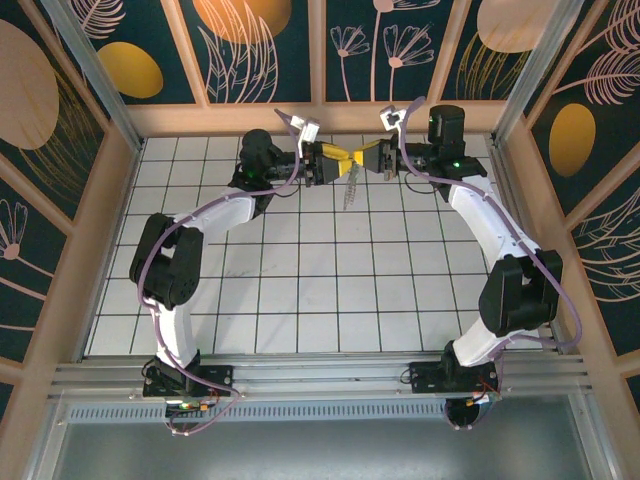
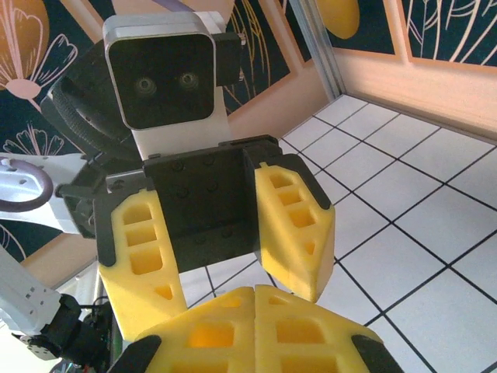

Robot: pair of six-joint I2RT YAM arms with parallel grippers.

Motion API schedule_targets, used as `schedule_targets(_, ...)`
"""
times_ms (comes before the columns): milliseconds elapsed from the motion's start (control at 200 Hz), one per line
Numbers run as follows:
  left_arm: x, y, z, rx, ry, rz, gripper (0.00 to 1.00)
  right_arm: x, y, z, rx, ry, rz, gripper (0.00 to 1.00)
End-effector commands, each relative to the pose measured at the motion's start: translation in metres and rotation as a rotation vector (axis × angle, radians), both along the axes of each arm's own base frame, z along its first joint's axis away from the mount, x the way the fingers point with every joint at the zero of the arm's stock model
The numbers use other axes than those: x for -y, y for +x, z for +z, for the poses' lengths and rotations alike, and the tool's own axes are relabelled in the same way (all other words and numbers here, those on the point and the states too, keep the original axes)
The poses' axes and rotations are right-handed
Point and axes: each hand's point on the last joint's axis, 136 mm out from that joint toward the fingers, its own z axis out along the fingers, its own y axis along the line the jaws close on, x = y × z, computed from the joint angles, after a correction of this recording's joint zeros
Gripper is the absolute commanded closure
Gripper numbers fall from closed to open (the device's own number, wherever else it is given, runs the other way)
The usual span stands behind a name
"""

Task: Put the keys on the keyring

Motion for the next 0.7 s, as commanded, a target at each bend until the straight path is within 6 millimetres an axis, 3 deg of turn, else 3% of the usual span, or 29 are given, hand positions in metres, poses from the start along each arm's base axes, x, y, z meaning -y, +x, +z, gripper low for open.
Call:
schedule_targets(0,0.002,-0.004,0.016,0.050,-0.044,-0.035,0.52,-0.004,-0.008,0.009,0.037,0.030,0.046,1.00)
schedule_targets(130,0.006,-0.005,0.018,0.054,-0.050,-0.044,0.56,-0.005,-0.010,0.008,0.033,0.029,0.051,1.00)
schedule_targets(450,0.009,-0.011,0.021,0.065,-0.056,-0.067,0.85,-0.004,-0.004,0.005,0.028,0.025,0.028,1.00)
schedule_targets(526,0.008,-0.014,0.021,0.068,-0.055,-0.075,0.85,-0.003,-0.001,0.005,0.022,0.026,0.017,1.00)
schedule_targets(696,0.007,-0.020,0.019,0.072,-0.051,-0.081,0.74,-0.004,0.003,0.004,0.017,0.029,0.011,1.00)
